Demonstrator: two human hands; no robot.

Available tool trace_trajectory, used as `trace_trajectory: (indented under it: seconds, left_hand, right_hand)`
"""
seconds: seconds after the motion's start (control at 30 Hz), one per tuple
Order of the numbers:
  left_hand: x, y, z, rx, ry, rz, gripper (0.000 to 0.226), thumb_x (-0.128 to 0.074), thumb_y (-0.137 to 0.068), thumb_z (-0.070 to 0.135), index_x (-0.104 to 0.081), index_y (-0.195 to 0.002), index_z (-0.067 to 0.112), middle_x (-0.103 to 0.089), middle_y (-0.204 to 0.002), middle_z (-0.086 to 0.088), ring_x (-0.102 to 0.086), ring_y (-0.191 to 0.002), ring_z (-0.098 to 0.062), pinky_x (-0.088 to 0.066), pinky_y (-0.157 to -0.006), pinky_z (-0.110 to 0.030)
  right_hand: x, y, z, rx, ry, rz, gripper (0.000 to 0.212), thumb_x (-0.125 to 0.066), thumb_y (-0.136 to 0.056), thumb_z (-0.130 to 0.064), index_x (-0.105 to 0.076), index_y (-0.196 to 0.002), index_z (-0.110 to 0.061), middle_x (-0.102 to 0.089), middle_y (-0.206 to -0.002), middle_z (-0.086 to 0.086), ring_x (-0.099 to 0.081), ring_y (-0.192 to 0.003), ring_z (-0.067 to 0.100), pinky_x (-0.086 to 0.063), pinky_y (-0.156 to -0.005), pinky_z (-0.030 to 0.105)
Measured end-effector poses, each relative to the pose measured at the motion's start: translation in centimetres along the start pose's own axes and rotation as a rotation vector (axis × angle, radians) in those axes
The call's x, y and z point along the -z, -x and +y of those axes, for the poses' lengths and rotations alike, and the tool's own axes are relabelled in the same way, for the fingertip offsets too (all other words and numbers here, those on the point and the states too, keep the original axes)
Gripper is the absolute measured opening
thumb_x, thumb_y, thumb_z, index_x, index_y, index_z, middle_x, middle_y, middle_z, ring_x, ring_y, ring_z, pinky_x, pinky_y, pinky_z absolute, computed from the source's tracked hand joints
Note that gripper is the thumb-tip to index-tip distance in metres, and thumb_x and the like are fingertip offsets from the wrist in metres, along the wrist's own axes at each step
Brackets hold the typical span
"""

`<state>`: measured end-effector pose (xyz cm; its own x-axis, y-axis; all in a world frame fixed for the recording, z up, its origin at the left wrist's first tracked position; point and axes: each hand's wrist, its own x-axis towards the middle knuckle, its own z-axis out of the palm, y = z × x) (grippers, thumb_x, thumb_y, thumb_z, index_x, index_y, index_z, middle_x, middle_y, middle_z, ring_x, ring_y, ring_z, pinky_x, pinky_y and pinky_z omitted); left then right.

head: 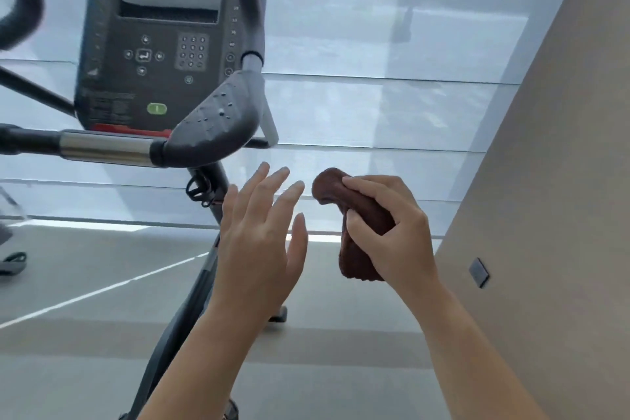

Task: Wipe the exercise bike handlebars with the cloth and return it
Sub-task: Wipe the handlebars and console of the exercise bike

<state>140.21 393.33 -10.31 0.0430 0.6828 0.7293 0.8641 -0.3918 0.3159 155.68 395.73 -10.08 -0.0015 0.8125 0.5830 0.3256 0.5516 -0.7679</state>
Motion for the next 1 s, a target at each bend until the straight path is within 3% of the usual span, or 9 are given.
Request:
trace_trajectory:
  seconds: [0.2,0.47,0.63,0.8,0.9,1.0]
  left_hand:
    - [3.1,-2.6,-6.1,0.002,-0.094,0.094,0.031,-0.053,-0.082,0.008,-0.062,-0.111,0.0,-0.058,-0.122,-0.02,-0.045,-0.123,-0.038,-0.03,-0.102,-0.06]
    - [5.1,-5.2,-13.5,-0.034,-0.182,0.103,0.038,-0.044,-0.085,0.022,-0.062,-0.11,0.0,-0.06,-0.12,-0.02,-0.048,-0.121,-0.038,-0.033,-0.098,-0.065]
    - [4.3,-6.1,-16.7,-0.076,-0.202,0.06,0.044,-0.044,-0.086,0.031,-0.064,-0.109,-0.001,-0.063,-0.117,-0.019,-0.051,-0.119,-0.037,-0.026,-0.102,-0.059]
    - [4.2,-6.1,-19.1,-0.072,-0.162,0.024,0.046,-0.046,-0.086,0.04,-0.066,-0.106,0.003,-0.067,-0.103,-0.013,-0.06,-0.103,-0.032,-0.034,-0.1,-0.051]
    - [4.5,-6.4,-19.6,-0.08,-0.117,0.013,0.046,-0.049,-0.085,0.044,-0.068,-0.102,0.006,-0.068,-0.096,-0.009,-0.061,-0.093,-0.028,-0.04,-0.091,-0.043]
    - [4.6,-6.4,-19.9,-0.084,-0.09,0.003,0.045,-0.051,-0.083,0.042,-0.067,-0.103,0.006,-0.068,-0.098,-0.009,-0.061,-0.095,-0.029,-0.04,-0.091,-0.042]
  right_hand:
    - [-5.9,-4.3,-1.6,0.108,0.008,0.027,0.035,-0.06,-0.072,-0.008,-0.067,-0.105,-0.017,-0.059,-0.103,-0.002,-0.055,-0.098,0.001,-0.04,-0.085,0.008]
    - [-12.3,-11.7,-5.2,0.336,0.175,-0.024,0.035,-0.062,-0.074,-0.007,-0.066,-0.109,-0.014,-0.057,-0.108,0.003,-0.054,-0.104,0.021,-0.046,-0.092,0.04]
    - [-15.3,-15.1,-6.1,0.238,0.389,-0.283,0.047,-0.063,-0.077,-0.014,-0.056,-0.123,-0.021,-0.056,-0.116,0.002,-0.049,-0.111,0.023,-0.037,-0.097,0.028]
    - [-16.3,-15.4,-6.3,0.15,0.743,-0.409,0.052,-0.061,-0.078,-0.044,-0.046,-0.128,-0.04,-0.04,-0.138,-0.008,-0.035,-0.124,0.028,-0.032,-0.104,0.043]
    - [-17.2,-14.7,-6.8,0.184,0.782,-0.357,0.044,-0.057,-0.081,-0.034,-0.05,-0.124,-0.041,-0.048,-0.125,-0.009,-0.04,-0.113,0.026,-0.04,-0.095,0.04]
    - [-17.3,-13.1,-6.9,0.198,0.733,-0.305,0.045,-0.056,-0.079,-0.023,-0.055,-0.122,-0.037,-0.052,-0.116,-0.006,-0.04,-0.104,0.023,-0.042,-0.088,0.037]
